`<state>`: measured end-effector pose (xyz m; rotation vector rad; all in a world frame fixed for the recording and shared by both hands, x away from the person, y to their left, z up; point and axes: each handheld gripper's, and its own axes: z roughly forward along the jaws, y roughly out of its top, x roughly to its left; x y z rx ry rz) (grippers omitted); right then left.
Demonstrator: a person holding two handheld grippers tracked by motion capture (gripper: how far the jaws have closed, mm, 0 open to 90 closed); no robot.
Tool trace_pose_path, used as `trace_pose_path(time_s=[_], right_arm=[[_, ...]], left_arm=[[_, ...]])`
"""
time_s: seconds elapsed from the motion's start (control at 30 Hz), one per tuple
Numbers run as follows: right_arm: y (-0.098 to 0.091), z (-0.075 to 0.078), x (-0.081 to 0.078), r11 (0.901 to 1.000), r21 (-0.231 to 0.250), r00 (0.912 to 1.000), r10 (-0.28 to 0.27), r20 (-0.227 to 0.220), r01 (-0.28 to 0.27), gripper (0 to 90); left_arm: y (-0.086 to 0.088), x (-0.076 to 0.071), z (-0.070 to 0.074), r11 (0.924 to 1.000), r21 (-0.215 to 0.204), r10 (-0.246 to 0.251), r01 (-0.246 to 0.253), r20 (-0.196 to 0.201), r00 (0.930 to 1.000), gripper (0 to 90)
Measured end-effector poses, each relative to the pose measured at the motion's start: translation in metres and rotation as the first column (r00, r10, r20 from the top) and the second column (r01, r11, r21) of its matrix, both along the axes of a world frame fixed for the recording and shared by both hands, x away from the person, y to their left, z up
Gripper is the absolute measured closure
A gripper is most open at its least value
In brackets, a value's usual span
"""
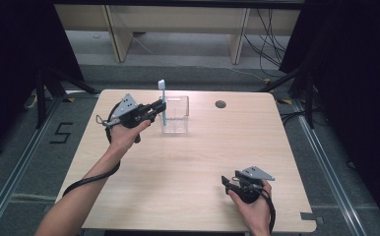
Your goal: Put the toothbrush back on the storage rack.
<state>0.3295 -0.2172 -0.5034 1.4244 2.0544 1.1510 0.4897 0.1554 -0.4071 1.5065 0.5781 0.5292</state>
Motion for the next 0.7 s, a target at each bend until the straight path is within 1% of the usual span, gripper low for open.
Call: trace_pose_path(time_s=[0.03, 0.07, 0.1, 0.13, 0.17, 0.2, 0.23, 0.3, 0.37, 0.4, 0.5, 0.57, 0.6, 0.7], right_arm=[[0.0, 0.0, 0.0, 1.0, 0.002, 1.0, 0.002, 0.0, -0.002, 41.6], [0.001, 0.0, -0.001, 0.9999, 0.015, 0.9999, -0.007, -0.01, 0.007, 41.6], [0.003, 0.0, -0.003, 0.9987, 0.045, 0.9992, -0.024, -0.031, 0.025, 41.6], [0.0, -0.001, 0.0, 0.9999, 0.012, 0.9998, 0.0, 0.019, 0.0, 41.6], [0.002, -0.001, -0.001, 0.9996, 0.028, 0.9999, -0.011, 0.011, 0.011, 41.6], [0.002, 0.0, -0.001, 0.9995, 0.029, 0.9999, -0.011, 0.011, 0.011, 41.6], [0.003, 0.0, -0.001, 0.9992, 0.039, 0.9999, -0.01, -0.001, 0.011, 41.6], [0.003, 0.0, -0.001, 0.9991, 0.039, 0.9999, -0.012, -0.004, 0.012, 41.5], [0.003, 0.0, -0.001, 0.9992, 0.039, 0.9999, -0.012, -0.002, 0.012, 41.5], [0.002, 0.0, -0.001, 0.9995, 0.032, 0.9999, -0.008, 0.006, 0.008, 41.5], [0.002, 0.0, -0.001, 0.9995, 0.031, 0.9999, -0.009, 0.008, 0.009, 41.5], [0.002, 0.0, 0.0, 0.9995, 0.031, 0.9999, -0.009, 0.011, 0.009, 41.5], [0.0, 0.0, 0.001, 0.9999, 0.011, 0.9996, 0.0, 0.027, 0.0, 41.5], [-0.001, 0.0, 0.001, 0.9999, 0.011, 0.9996, 0.002, 0.027, -0.002, 41.5]], left_arm=[[0.0, 0.0, 0.0, 1.0, -0.001, 0.001, -0.001, 0.001, 1.0, 78.3], [0.0, 0.001, 0.001, 1.0, -0.003, 0.002, -0.002, 0.0, 1.0, 78.2], [-0.001, 0.002, 0.002, 1.0, 0.0, 0.002, -0.002, 0.004, 1.0, 78.3], [-0.001, 0.003, 0.002, 1.0, -0.001, 0.004, -0.004, 0.004, 1.0, 78.2], [-0.001, 0.003, 0.003, 1.0, -0.001, 0.003, -0.003, 0.005, 1.0, 78.2], [-0.002, 0.004, 0.003, 1.0, -0.003, 0.005, -0.005, 0.006, 1.0, 78.3], [-0.002, 0.005, 0.004, 1.0, 0.002, 0.003, -0.003, 0.009, 1.0, 78.3], [-0.003, 0.006, 0.005, 1.0, -0.002, 0.004, -0.004, 0.009, 0.9999, 78.3], [-0.003, 0.008, 0.006, 1.0, -0.004, 0.003, -0.003, 0.011, 0.9999, 78.3], [-0.004, 0.009, 0.006, 1.0, -0.004, 0.004, -0.004, 0.012, 0.9999, 78.3], [-0.004, 0.012, 0.007, 1.0, 0.001, 0.007, -0.007, 0.014, 0.9999, 78.2], [-0.005, 0.014, 0.006, 1.0, -0.004, 0.008, -0.008, 0.014, 0.9999, 78.3], [-0.004, 0.015, 0.006, 1.0, 0.001, 0.01, -0.01, 0.014, 0.9999, 78.2], [-0.004, 0.017, 0.006, 0.9999, -0.002, 0.012, -0.012, 0.014, 0.9998, 78.2]])
